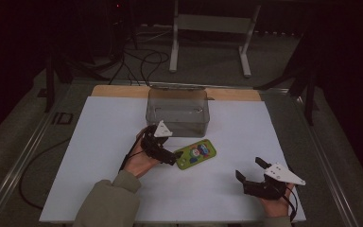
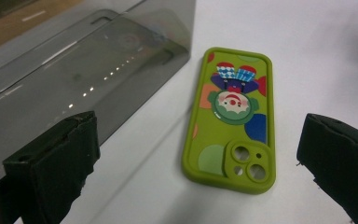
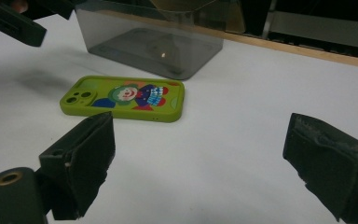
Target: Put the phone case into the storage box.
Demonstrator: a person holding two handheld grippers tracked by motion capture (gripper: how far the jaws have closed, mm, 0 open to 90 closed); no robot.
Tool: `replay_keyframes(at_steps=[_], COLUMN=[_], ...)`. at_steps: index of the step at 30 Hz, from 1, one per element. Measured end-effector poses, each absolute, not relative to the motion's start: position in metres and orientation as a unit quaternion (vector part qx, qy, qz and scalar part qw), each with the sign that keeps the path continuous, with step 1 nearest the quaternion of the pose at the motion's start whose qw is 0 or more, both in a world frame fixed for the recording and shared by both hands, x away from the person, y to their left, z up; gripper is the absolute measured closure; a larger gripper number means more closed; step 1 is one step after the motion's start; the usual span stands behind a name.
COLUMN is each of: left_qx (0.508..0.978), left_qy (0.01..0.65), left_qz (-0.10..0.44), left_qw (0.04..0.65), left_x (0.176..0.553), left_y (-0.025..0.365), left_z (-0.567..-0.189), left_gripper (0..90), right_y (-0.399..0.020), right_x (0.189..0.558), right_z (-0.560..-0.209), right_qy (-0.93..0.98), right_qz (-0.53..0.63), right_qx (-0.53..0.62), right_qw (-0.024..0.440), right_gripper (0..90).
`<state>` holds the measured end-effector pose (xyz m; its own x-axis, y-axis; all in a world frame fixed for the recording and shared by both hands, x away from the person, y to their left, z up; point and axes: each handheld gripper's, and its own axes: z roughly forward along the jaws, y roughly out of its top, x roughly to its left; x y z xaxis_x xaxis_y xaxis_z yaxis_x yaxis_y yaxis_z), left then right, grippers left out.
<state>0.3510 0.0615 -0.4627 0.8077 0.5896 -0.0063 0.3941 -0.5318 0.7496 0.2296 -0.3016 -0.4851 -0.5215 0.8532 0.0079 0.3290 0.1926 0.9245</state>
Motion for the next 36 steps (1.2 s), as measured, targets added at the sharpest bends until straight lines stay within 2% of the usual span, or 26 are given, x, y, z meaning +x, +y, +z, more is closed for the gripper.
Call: replay_keyframes(at_steps=[11, 36], left_qx=[0.885, 0.913], left_qy=[0.267, 0.272], left_qz=[0.12, 0.053], left_qw=[0.363, 0.301], left_x=[0.36, 0.373], left_y=[0.036, 0.009], left_z=[-0.469, -0.503], left_gripper=[0.0, 0.2], right_y=[-0.302, -0.301], right_x=[0.23, 0.23], right_z=[-0.485, -0.486], right_qy=[0.724, 0.726], right_qz=[0.487, 0.486], right_qx=[0.408, 0.406], right_qw=[0.268, 0.267], right_gripper=[9.1, 9.1])
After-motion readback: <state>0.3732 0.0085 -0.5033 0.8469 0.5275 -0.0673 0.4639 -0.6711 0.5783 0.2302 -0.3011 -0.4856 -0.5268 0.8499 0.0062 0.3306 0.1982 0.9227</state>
